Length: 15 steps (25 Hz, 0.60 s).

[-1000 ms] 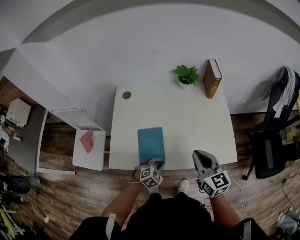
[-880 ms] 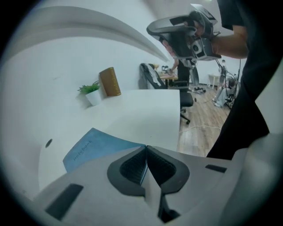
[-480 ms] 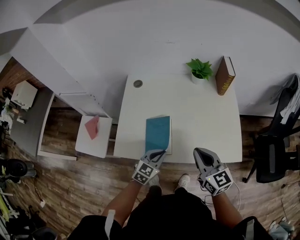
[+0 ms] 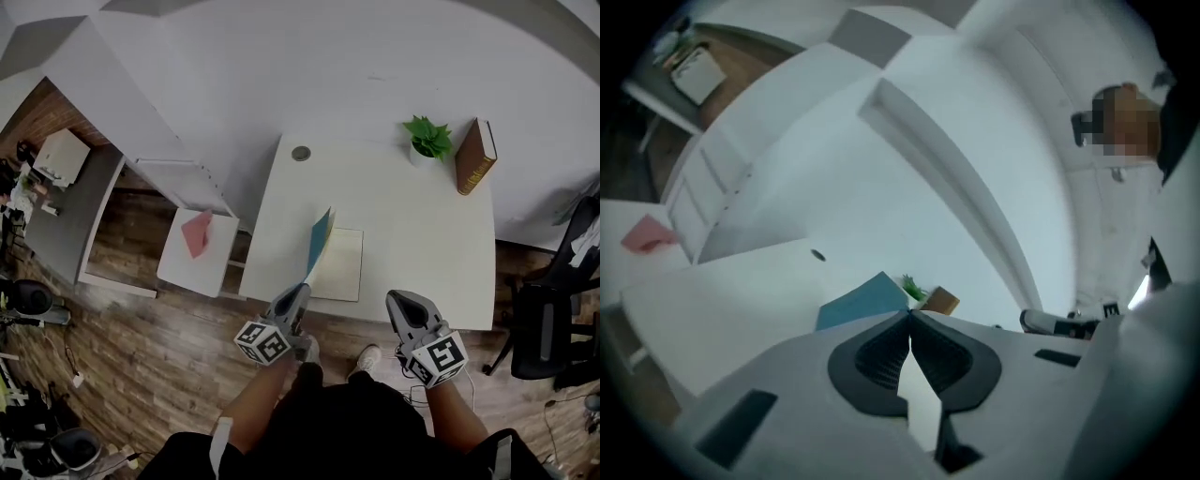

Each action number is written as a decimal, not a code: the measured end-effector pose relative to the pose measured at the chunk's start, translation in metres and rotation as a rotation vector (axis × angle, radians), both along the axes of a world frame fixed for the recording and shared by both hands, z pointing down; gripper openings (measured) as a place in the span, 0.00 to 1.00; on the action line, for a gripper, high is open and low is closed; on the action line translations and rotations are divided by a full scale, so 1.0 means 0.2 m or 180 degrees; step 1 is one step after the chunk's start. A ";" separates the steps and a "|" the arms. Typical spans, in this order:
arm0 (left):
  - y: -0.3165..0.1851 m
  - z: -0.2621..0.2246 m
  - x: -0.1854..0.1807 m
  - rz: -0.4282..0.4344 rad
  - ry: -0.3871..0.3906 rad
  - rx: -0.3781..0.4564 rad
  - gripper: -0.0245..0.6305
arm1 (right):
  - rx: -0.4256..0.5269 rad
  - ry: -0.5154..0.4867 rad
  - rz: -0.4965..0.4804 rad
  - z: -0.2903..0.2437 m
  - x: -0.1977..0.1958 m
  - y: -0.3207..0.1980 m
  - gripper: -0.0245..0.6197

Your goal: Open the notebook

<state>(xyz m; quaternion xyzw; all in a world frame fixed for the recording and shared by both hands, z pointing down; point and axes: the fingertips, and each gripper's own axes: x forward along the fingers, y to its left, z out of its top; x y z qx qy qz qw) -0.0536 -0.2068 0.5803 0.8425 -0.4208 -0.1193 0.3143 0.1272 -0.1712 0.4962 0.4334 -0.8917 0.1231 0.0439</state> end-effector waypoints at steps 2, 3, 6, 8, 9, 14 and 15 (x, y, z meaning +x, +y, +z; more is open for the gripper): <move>0.00 0.02 -0.12 -0.0192 0.0248 -0.0089 0.05 | 0.0014 0.0009 -0.0044 -0.01 -0.03 0.00 0.04; 0.00 0.03 -0.17 -0.0275 0.0327 -0.0125 0.05 | 0.0026 0.0021 -0.0066 -0.01 -0.04 0.00 0.04; 0.01 0.08 -0.33 -0.0528 0.0454 -0.0223 0.05 | 0.0039 0.0053 -0.0106 -0.02 -0.07 0.01 0.04; 0.01 0.12 -0.44 -0.0744 0.0502 -0.0283 0.05 | 0.0041 0.0057 -0.0109 -0.02 -0.09 0.00 0.04; 0.00 0.14 -0.49 -0.0859 0.0493 -0.0314 0.05 | 0.0039 0.0052 -0.0105 -0.02 -0.10 0.00 0.04; -0.02 0.32 -0.71 -0.1300 0.0179 -0.0540 0.06 | 0.0012 0.0052 -0.0103 0.00 -0.14 0.01 0.04; -0.03 0.35 -0.73 -0.1351 0.0121 -0.0587 0.07 | 0.0004 0.0045 -0.0096 0.00 -0.14 0.01 0.04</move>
